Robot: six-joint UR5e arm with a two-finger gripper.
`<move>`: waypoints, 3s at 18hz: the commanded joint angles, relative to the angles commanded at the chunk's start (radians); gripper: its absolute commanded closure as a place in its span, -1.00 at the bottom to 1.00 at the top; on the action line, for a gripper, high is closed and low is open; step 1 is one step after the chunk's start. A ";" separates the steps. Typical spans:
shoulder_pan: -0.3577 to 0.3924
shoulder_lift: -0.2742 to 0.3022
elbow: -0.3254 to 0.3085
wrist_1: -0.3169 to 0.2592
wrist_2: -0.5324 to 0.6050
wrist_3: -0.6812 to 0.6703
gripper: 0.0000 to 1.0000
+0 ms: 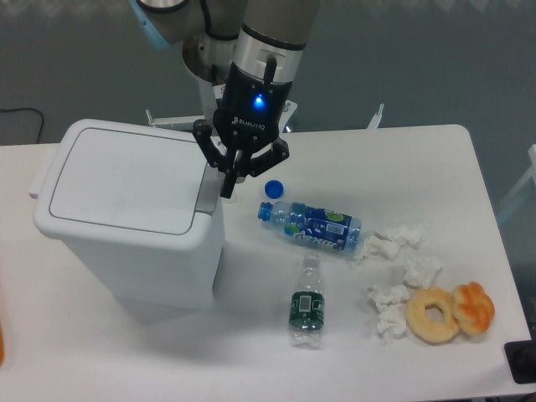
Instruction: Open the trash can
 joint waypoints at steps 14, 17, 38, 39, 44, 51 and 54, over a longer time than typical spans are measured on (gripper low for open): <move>-0.015 -0.005 -0.008 0.002 0.003 0.002 1.00; -0.015 -0.011 -0.008 0.003 0.005 0.003 1.00; 0.112 -0.083 0.074 0.049 0.095 0.049 -1.00; 0.141 -0.101 0.074 0.048 0.133 0.075 -1.00; 0.201 -0.236 0.090 0.051 0.304 0.372 -1.00; 0.196 -0.382 0.136 0.057 0.393 0.648 -1.00; 0.196 -0.411 0.141 0.107 0.471 0.783 -1.00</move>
